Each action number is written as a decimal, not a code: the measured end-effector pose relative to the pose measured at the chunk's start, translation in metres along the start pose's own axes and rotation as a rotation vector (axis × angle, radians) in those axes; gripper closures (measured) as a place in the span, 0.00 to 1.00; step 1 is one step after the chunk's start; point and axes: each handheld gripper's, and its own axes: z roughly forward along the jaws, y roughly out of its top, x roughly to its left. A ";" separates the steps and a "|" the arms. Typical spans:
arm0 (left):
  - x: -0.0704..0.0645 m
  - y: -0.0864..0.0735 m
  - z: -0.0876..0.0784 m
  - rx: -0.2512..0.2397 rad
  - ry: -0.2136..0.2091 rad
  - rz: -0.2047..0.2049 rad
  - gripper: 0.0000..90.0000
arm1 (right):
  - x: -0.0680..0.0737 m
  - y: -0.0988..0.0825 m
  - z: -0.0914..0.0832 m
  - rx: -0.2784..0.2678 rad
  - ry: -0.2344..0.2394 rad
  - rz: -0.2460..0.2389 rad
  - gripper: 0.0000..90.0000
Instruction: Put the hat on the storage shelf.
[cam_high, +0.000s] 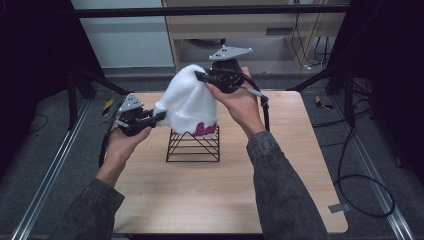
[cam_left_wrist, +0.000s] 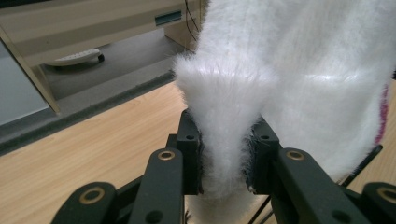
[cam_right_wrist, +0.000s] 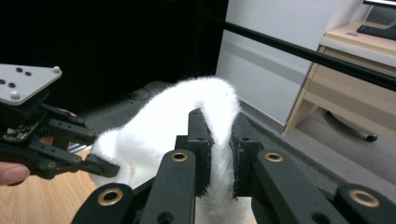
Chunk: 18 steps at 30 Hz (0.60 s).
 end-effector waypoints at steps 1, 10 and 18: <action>0.000 -0.003 0.000 0.001 0.000 0.000 0.79 | 0.001 -0.002 0.000 0.006 0.002 -0.001 0.91; 0.001 -0.019 0.002 0.017 -0.019 -0.015 0.78 | 0.006 -0.016 0.003 0.040 0.018 -0.006 0.91; -0.001 -0.033 0.000 0.028 -0.044 -0.020 0.78 | 0.016 -0.023 0.001 0.071 0.037 -0.014 0.91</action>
